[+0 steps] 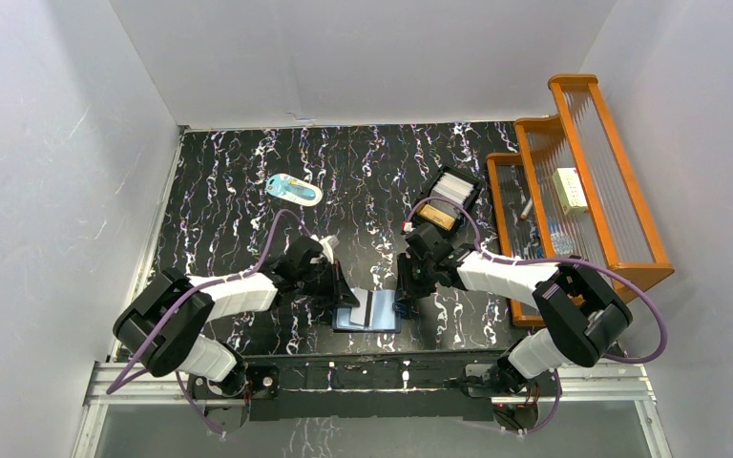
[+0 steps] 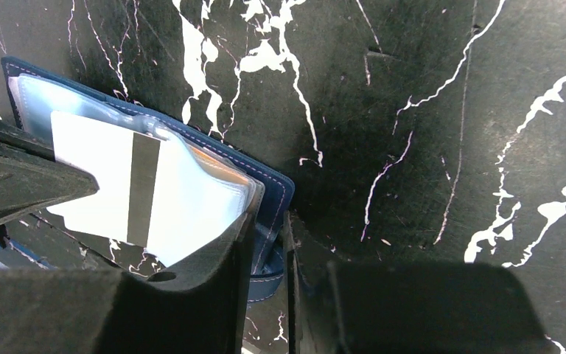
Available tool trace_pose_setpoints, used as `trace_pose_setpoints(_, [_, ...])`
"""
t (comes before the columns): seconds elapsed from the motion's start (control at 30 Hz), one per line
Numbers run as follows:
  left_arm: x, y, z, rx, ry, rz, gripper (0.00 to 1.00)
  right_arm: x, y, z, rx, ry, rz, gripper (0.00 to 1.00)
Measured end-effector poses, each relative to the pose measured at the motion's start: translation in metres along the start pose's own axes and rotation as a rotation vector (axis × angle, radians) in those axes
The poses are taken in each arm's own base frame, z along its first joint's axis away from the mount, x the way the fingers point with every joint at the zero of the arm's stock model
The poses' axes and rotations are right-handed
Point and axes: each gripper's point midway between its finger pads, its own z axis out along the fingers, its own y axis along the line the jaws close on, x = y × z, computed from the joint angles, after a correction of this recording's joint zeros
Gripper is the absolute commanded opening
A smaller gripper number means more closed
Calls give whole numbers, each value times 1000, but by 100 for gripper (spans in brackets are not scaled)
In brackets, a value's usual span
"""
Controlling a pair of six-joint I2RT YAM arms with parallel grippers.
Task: Put the credit cards into the card holder
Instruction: Insert the credit card into the card holder.
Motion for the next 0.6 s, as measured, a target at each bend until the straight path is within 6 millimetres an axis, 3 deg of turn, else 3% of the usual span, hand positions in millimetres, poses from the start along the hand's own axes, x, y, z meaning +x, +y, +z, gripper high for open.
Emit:
trace_pose_setpoints(0.27, [3,6,1,15,-30,-31,0,-2,2,-11,11,-13,28,33])
trace_pose_setpoints(0.6, [-7,8,-4,-35,-55,50,0,-18,29,-32,-50,-80,7,35])
